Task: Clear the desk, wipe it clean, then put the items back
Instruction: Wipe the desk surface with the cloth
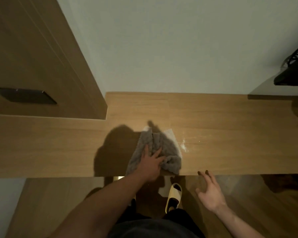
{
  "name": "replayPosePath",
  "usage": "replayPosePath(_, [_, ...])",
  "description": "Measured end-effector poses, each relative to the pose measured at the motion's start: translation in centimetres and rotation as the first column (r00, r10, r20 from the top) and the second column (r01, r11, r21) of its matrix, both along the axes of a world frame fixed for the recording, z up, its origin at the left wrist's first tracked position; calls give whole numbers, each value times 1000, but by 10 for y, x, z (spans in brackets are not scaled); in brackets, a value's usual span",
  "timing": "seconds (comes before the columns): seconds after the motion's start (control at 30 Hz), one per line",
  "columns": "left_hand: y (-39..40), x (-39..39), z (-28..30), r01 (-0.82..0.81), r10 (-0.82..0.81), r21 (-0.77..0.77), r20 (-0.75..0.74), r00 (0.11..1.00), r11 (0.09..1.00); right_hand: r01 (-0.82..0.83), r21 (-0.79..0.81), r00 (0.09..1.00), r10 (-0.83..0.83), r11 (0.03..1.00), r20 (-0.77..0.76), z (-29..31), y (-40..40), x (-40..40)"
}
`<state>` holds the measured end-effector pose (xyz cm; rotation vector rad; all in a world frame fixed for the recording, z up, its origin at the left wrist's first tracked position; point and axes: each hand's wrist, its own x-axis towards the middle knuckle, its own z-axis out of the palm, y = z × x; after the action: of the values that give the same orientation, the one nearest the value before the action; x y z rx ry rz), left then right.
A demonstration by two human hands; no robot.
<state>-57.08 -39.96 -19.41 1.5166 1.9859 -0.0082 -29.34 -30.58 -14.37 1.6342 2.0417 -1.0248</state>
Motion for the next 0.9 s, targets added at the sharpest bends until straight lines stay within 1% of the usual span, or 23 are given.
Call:
replayPosePath(0.1, [-2, -8, -8, 80, -80, 2, -23, 997, 997, 14, -3, 998, -14, 1000, 68, 0, -20, 9])
replayPosePath(0.2, [-40, -42, 2, 134, -133, 19, -47, 990, 991, 52, -31, 994, -49, 998, 98, -1, -44, 17])
replayPosePath(0.27, [-76, -75, 8, 117, -114, 54, -46, 992, 992, 74, -44, 991, -69, 996, 111, 0, -56, 14])
replayPosePath(0.33, [-109, -103, 11, 85, -78, 64, -98, 992, 994, 60, -37, 991, -55, 998, 119, -1, -63, 5])
replayPosePath(0.4, [-133, -120, 11, 48, -42, 61, -109, 993, 997, 11, 1, 998, -11, 1000, 70, 2, -67, -17])
replayPosePath(0.5, [-150, -132, 14, 56, -56, 13, -23, 998, 998, -90, 33, 995, 91, 995, -42, 9, -72, -72])
replayPosePath(0.57, [-158, -135, 20, 35, -37, 64, 29, 999, 997, -192, 64, 972, 199, 979, -122, 11, -77, -116])
replayPosePath(0.63, [-165, -139, 26, -49, 41, 197, 46, 998, 979, -303, 135, 919, 327, 943, -220, 12, -85, -162])
replayPosePath(0.67, [-169, -141, 29, -94, 86, 265, 40, 995, 960, -357, 198, 877, 400, 913, -264, 10, -91, -185])
replayPosePath(0.7, [-174, -143, 29, -138, 136, 303, 29, 990, 943, -421, 266, 831, 486, 867, -270, 7, -98, -207])
replayPosePath(0.73, [-180, -146, 33, -181, 185, 308, 16, 983, 934, -492, 330, 778, 577, 806, -249, 3, -106, -228])
replayPosePath(0.77, [-186, -151, 29, -224, 234, 267, -5, 972, 937, -547, 351, 739, 636, 759, -224, 0, -115, -248])
replayPosePath(0.8, [-194, -158, 25, -250, 263, 188, -42, 964, 950, -600, 337, 704, 679, 725, -208, -3, -125, -265])
replayPosePath(0.87, [-214, -175, 15, -313, 308, -47, -95, 947, 948, -703, 246, 651, 743, 668, -157, -10, -140, -285])
replayPosePath(0.9, [-225, -182, 10, -355, 339, -148, -119, 933, 923, -734, 186, 643, 756, 654, -120, -17, -145, -285])
